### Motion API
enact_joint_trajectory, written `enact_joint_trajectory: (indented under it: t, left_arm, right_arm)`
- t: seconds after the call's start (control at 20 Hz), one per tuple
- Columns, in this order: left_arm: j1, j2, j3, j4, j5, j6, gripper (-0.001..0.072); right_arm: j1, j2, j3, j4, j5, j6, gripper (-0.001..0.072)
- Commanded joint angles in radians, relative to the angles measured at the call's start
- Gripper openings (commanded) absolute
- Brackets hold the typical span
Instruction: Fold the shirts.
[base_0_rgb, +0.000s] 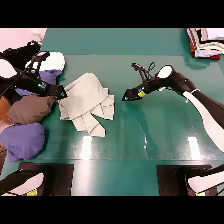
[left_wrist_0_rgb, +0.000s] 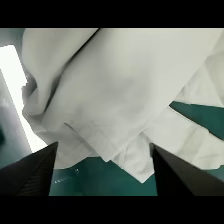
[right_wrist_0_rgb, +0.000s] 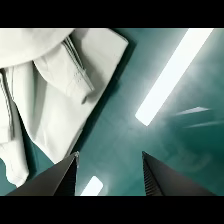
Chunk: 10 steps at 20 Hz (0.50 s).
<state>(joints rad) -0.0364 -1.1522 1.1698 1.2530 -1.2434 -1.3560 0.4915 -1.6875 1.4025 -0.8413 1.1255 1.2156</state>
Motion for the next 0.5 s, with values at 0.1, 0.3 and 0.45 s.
enact_joint_trajectory:
  t: [0.1,0.3,0.45]
  left_arm:
    - [0.001,-0.047,-0.126,0.000,0.111,0.029,0.0673]
    - [0.001,-0.108,-0.143,-0.002,0.218,0.050,0.0673]
    - [0.001,-0.109,-0.144,-0.002,0.263,0.047,0.0673]
  right_arm:
    - [0.007,-0.014,0.051,0.011,0.015,0.000,0.0452]
    - [0.007,-0.015,0.051,0.010,0.041,0.000,0.0452]
    - [0.007,-0.015,0.051,0.009,0.048,0.000,0.0452]
